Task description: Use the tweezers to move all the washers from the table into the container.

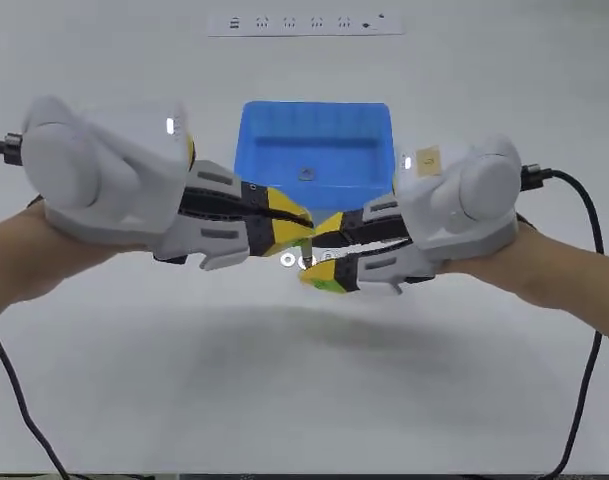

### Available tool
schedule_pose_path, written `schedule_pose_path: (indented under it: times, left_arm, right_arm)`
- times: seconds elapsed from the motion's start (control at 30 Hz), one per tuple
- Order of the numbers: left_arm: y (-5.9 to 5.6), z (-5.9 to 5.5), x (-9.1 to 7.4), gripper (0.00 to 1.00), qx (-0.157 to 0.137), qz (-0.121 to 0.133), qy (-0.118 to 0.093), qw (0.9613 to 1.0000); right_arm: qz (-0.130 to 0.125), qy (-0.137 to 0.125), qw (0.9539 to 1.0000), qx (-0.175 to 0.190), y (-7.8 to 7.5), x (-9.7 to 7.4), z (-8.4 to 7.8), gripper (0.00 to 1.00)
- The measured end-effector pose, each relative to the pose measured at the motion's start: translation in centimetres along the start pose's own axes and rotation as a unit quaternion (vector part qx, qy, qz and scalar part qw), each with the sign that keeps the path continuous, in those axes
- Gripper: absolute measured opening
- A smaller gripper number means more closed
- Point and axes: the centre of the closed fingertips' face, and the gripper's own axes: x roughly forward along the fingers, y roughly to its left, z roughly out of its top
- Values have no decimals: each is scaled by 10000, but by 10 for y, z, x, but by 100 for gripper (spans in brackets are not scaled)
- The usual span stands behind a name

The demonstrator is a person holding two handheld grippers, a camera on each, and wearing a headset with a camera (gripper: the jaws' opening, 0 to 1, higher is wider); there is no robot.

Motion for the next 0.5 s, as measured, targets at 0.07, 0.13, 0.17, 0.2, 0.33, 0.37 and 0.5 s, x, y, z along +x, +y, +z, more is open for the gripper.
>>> schedule_pose_path:
  times: [0.07,0.13,0.17,0.2,0.33,0.37,0.5]
  left_arm:
    - [0,0,0,5,19,-13,19,10000]
    - [-1,0,1,5,72,-73,51,9999]
    - [-1,0,1,5,87,-71,59,9999]
    - [-1,0,1,5,109,-78,78,9999]
    - [1,-1,0,5,139,-67,119,9998]
    - [1,-1,0,5,135,-62,121,9998]
    - [-4,0,1,6,97,-60,195,9997]
  right_arm:
    - [70,19,9999,-130,1,2,3,16]
    - [108,149,9997,-176,-1,4,1,13]
    - [169,169,9995,-218,0,4,1,12]
    - [185,182,9995,-200,0,4,2,12]
    - [226,304,9982,-466,2,4,2,10]
    - [223,320,9980,-495,2,4,2,10]
    - [197,340,9972,-642,4,4,1,10]
